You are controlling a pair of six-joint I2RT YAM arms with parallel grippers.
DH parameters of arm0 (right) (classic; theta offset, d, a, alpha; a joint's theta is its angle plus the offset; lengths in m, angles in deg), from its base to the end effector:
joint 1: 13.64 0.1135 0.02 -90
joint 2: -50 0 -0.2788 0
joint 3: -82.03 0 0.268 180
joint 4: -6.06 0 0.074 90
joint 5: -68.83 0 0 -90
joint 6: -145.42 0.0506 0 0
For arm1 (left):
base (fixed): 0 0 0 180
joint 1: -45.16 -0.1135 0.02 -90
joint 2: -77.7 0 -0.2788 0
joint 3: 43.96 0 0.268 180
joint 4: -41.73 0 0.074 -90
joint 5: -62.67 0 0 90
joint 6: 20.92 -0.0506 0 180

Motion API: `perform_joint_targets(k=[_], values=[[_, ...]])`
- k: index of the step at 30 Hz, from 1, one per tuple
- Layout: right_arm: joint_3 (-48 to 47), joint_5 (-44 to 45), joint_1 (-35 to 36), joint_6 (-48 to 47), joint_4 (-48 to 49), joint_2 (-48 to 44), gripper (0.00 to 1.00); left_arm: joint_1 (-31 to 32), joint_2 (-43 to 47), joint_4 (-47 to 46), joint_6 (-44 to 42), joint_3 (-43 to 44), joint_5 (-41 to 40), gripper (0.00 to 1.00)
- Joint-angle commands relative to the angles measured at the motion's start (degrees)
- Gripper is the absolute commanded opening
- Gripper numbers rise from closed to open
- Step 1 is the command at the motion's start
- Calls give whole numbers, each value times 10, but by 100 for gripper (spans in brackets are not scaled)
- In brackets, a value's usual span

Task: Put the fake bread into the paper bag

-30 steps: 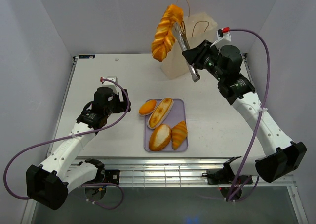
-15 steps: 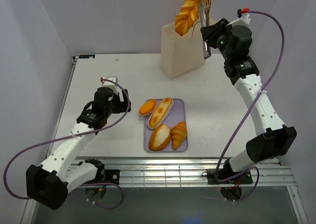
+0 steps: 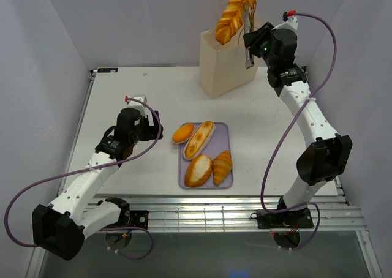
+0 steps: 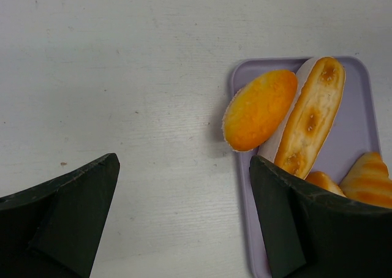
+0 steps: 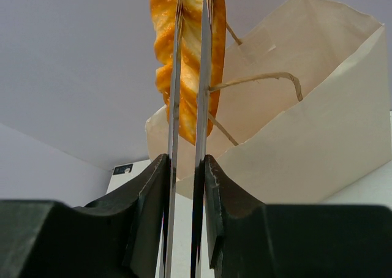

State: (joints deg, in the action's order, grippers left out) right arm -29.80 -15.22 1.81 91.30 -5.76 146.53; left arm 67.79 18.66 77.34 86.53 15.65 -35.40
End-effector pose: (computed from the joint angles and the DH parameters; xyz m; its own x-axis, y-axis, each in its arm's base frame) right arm 0.4200 0.1106 0.4688 -0.0494 0.5911 -0.8051 -0.1682 0.7896 0.5901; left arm 0.2299 -0.0882 0.2840 -0.5880 -0.0766 -0.8052 0.1033 0.9803 -0.1686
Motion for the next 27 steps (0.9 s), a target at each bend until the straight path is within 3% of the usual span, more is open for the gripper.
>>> perform_joint_targets(k=[1, 12, 27], values=[[-19, 1, -1, 12, 73, -10, 27, 3, 5, -4, 0, 17, 10, 98], [-5, -5, -1, 8, 72, -13, 46, 3, 2, -4, -1, 17, 13, 98], [-21, -22, -11, 9, 49, -13, 51, 3, 3, -4, -1, 17, 10, 98]])
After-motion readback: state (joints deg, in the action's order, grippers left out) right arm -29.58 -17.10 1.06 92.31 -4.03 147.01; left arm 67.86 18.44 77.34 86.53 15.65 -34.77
